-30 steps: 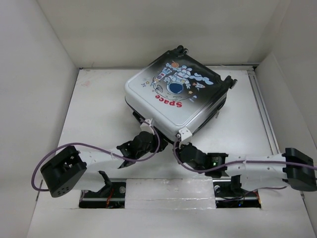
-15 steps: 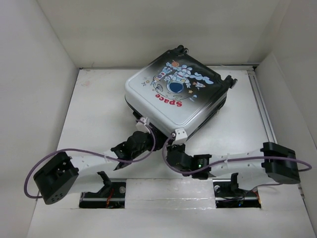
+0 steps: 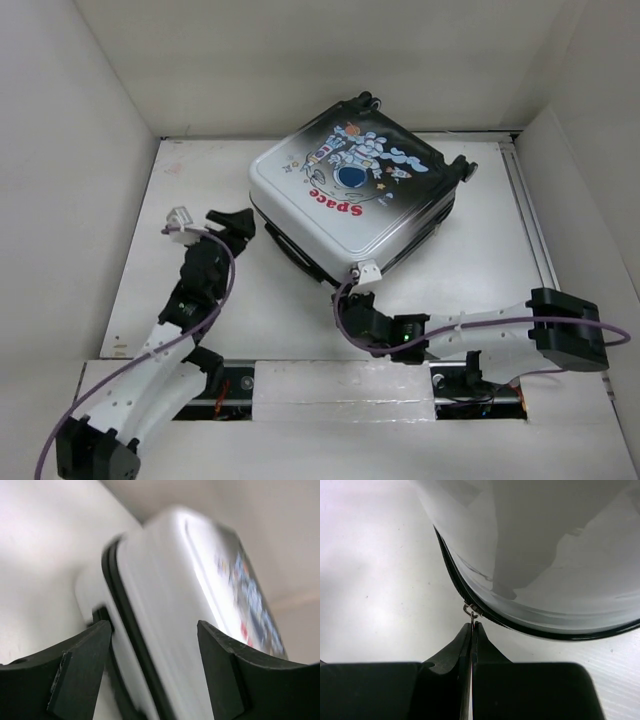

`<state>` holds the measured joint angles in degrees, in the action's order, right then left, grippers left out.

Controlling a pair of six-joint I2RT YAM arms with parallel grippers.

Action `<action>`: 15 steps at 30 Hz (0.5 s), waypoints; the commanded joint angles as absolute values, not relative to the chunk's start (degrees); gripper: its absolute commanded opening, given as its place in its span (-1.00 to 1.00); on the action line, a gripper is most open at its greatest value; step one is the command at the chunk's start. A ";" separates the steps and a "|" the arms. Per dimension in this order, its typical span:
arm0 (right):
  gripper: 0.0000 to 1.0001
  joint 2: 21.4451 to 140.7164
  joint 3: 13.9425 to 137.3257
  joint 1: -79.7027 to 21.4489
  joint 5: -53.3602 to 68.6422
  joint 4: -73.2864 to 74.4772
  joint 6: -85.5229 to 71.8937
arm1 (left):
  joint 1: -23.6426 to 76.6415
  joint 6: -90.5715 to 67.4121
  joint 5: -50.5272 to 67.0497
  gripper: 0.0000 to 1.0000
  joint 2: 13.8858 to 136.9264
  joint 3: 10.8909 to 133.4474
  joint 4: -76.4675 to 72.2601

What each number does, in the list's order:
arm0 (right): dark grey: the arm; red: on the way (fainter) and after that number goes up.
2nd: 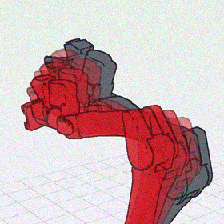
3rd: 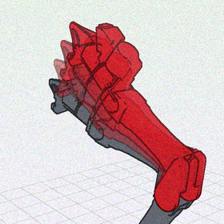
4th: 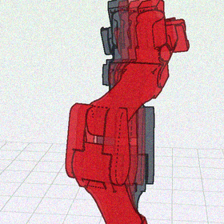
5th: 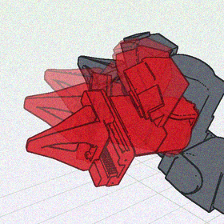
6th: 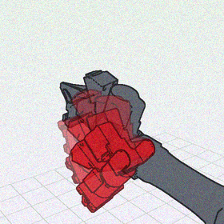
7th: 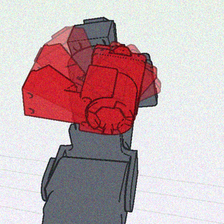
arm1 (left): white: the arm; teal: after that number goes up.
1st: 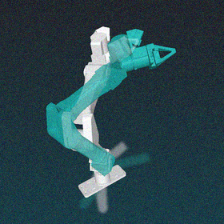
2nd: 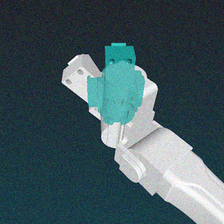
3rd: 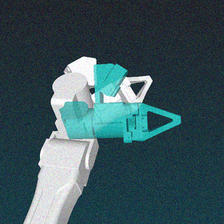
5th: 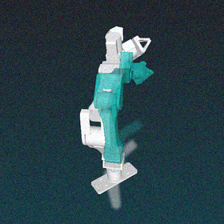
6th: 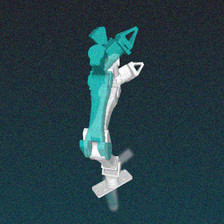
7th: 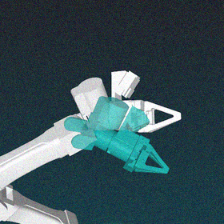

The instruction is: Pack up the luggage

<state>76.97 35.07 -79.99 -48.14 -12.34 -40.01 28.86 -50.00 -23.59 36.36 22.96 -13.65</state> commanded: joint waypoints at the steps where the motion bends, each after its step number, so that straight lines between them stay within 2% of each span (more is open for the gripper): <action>1: -1.00 77.68 38.83 -82.35 -44.38 -17.75 -38.68 | 18.59 -48.78 -15.75 0.32 44.07 31.27 -13.80; 5: -1.00 85.41 47.62 -82.35 -40.70 -16.71 -33.76 | 5.94 -54.30 -2.93 0.34 54.28 38.49 -16.68; 8: -1.00 88.24 51.06 -82.88 -40.17 -15.56 -33.22 | -0.50 -59.67 -1.94 0.34 60.86 39.63 -24.49; 10: -1.00 87.72 49.31 -83.41 -40.17 -15.56 -33.75 | -2.28 -56.89 3.40 0.37 68.60 45.75 -22.43; 11: -1.00 86.50 48.35 -83.41 -40.69 -15.56 -34.45 | -2.29 -55.30 6.73 0.35 77.43 55.45 -15.97; 12: -1.00 85.70 47.30 -83.41 -40.69 -15.56 -35.24 | -2.29 -53.98 8.42 0.35 81.35 59.55 -14.08; 15: -1.00 82.27 43.78 -83.41 -40.69 -16.26 -35.24 | -2.89 -54.40 14.48 0.24 90.75 64.69 -19.47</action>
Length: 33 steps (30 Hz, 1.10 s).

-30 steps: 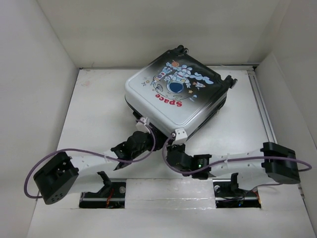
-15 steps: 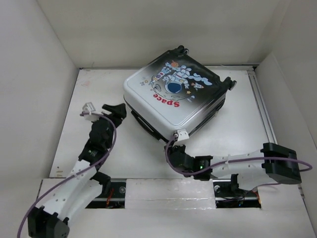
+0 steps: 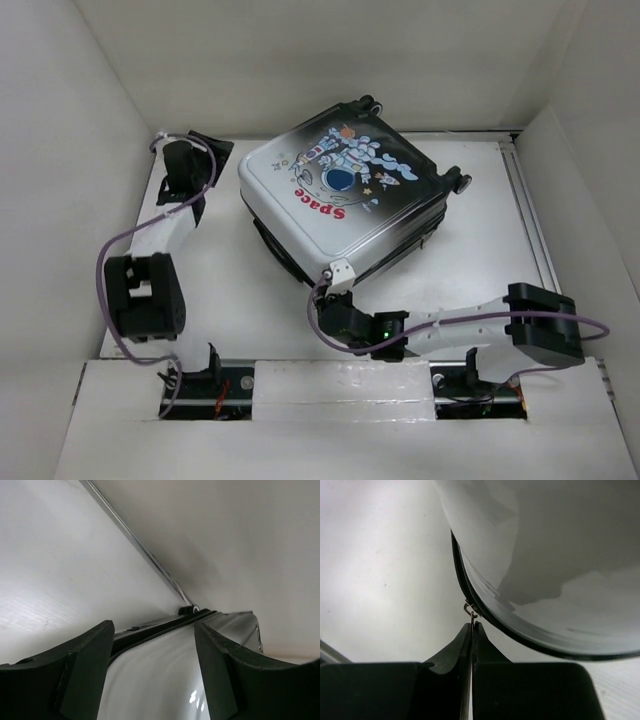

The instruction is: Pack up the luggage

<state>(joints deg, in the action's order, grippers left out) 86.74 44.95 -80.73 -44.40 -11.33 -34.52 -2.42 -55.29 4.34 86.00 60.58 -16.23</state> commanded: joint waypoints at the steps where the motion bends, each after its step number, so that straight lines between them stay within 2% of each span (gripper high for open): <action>1: -1.00 81.48 43.16 -83.93 -40.17 -16.26 -35.24 | -2.90 -54.40 17.37 0.21 92.62 65.47 -20.29; 6: -1.00 80.77 43.07 -83.94 -37.54 -14.33 -35.24 | -0.53 -49.84 20.65 0.18 104.57 81.25 -13.03; 7: -0.91 81.38 44.02 -83.94 -36.83 -14.33 -34.64 | -0.53 -49.83 21.35 0.18 107.29 81.99 -11.96; 9: -0.27 82.52 47.97 -83.94 -34.02 -10.12 -33.49 | -0.53 -52.02 23.90 0.16 107.84 79.91 -16.06; 10: 0.35 83.14 49.55 -83.94 -33.06 -7.93 -32.53 | -0.53 -52.99 24.52 0.16 107.84 76.85 -18.43; 13: 0.50 81.32 53.70 -85.08 -30.23 -0.28 -30.59 | -0.53 -51.86 24.52 0.16 107.84 75.85 -20.65; 15: 0.50 77.37 52.31 -85.96 -33.38 3.41 -30.59 | -0.53 -51.16 25.04 0.16 107.84 75.33 -20.13; 18: 0.23 66.56 48.70 -84.39 -41.45 8.67 -32.77 | -0.01 -51.15 26.27 0.16 107.84 74.27 -21.44; 19: 0.07 63.84 46.17 -82.55 -41.48 10.44 -33.91 | 0.00 -51.15 26.28 0.16 107.84 74.27 -21.45; 20: -0.34 58.41 44.84 -80.18 -41.48 11.94 -35.75 | 0.61 -51.15 26.28 0.13 107.84 73.66 -21.45; 22: -0.69 52.94 40.28 -72.39 -41.48 14.84 -36.55 | 1.23 -51.15 25.58 0.13 107.23 72.87 -21.97; 24: -0.92 45.31 37.81 -66.39 -41.48 16.34 -36.56 | 2.02 -51.15 24.45 0.11 106.44 70.42 -23.11; 28: -0.92 42.18 34.19 -48.20 -34.65 14.86 -32.19 | 4.30 -51.68 21.80 0.07 103.45 64.87 -27.93; 29: -0.92 42.88 33.32 -41.03 -29.32 12.16 -31.12 | 4.31 -53.16 22.58 0.07 103.45 63.99 -28.82; 33: -0.92 50.25 33.13 -28.93 -16.99 1.61 -25.68 | 5.45 -55.98 21.89 0.02 98.10 56.80 -34.26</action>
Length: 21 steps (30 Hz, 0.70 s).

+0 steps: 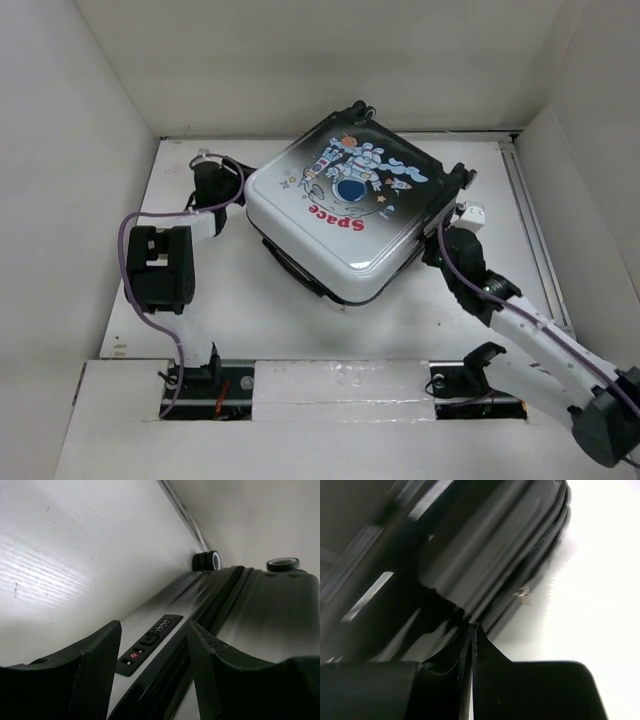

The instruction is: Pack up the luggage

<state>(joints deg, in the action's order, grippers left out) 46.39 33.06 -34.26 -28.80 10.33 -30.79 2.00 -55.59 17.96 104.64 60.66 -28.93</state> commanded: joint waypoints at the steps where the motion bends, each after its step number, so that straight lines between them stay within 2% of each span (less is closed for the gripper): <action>1: -0.90 54.71 34.00 -27.61 -13.92 -0.68 -23.23 | 5.97 -55.99 21.01 0.02 96.43 52.17 -36.02; 6: -0.90 68.36 45.95 -28.11 -0.90 -4.04 -16.80 | 9.30 -55.38 14.96 0.02 84.32 42.56 -38.49; 12: -0.90 81.09 58.35 -27.08 4.12 -4.75 -13.18 | 11.34 -55.37 11.78 -0.03 71.05 30.88 -39.02; 18: -0.82 90.42 69.77 -24.35 15.71 -4.22 -13.18 | 11.34 -53.35 9.58 -0.03 59.78 24.63 -33.93; 21: -0.77 94.83 77.31 -23.73 15.65 1.75 -12.66 | 11.34 -52.56 8.96 -0.03 53.98 23.99 -31.04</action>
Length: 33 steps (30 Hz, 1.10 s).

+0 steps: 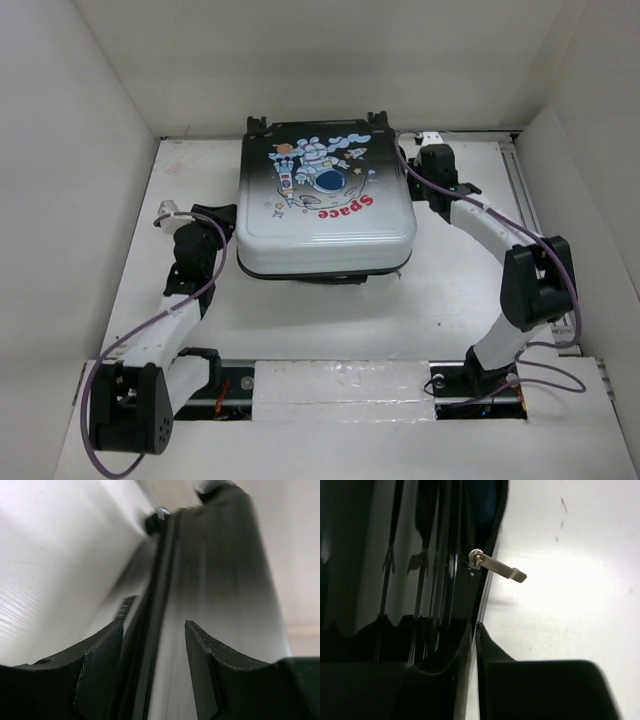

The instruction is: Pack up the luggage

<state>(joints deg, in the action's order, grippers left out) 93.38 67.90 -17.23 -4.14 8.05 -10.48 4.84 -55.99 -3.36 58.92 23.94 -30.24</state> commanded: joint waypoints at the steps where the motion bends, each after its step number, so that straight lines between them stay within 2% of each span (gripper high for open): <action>1: -0.68 94.31 78.30 -23.73 14.77 2.98 -11.96 | 11.34 -51.86 8.96 -0.03 52.92 23.47 -30.42; 3: -0.43 91.77 78.14 -22.25 11.53 4.56 -11.95 | 11.34 -51.07 7.74 0.02 51.42 23.47 -29.19; 4: -0.20 89.84 77.26 -21.63 10.56 4.57 -11.95 | 11.34 -50.28 7.73 0.02 51.42 24.60 -28.31; 8: 0.12 75.89 72.17 -17.85 4.93 6.67 -12.57 | 11.34 -49.66 8.44 0.02 55.45 28.12 -27.51; 11: 0.09 65.71 65.68 -16.61 2.38 10.90 -12.57 | 11.34 -50.18 6.78 0.02 56.69 28.13 -28.12; 13: -0.10 58.40 58.22 -18.62 3.68 8.46 -13.88 | 11.34 -50.19 4.67 0.02 56.69 28.13 -28.12; 14: -0.16 54.44 49.05 -19.68 4.65 6.26 -14.84 | 11.34 -50.19 4.66 0.05 56.69 28.13 -28.12; 15: -0.34 46.83 44.95 -20.82 4.66 4.67 -16.33 | 11.34 -50.19 4.66 0.05 56.69 28.13 -28.12; 17: -0.55 39.59 35.57 -24.15 5.45 4.66 -16.87 | 10.81 -50.19 5.44 0.05 57.57 29.61 -28.12; 18: -0.68 35.90 33.25 -25.39 4.67 6.49 -17.40 | 10.81 -50.19 5.45 0.05 58.18 30.14 -27.43; 20: -0.77 24.82 29.64 -28.11 0.03 13.75 -18.72 | 10.81 -50.19 5.45 0.05 58.18 30.76 -27.42; 22: -0.70 16.14 26.02 -28.74 -2.01 17.47 -21.16 | 10.81 -50.80 5.45 0.05 57.40 30.24 -27.42; 25: -0.57 13.45 22.77 -30.06 -0.44 15.30 -23.11 | 10.81 -51.33 4.32 0.05 54.59 29.62 -26.91; 28: -0.54 19.31 21.45 -30.06 -3.86 12.40 -25.04 | 10.81 -50.46 2.55 0.07 50.46 29.00 -23.74; 30: -0.36 26.96 20.92 -30.06 -4.75 10.82 -25.05 | 10.81 -49.31 1.15 0.07 48.18 29.00 -20.85; 33: -0.27 34.07 20.92 -30.06 -4.83 5.03 -22.51 | 10.81 -48.52 1.14 0.07 46.94 27.52 -19.52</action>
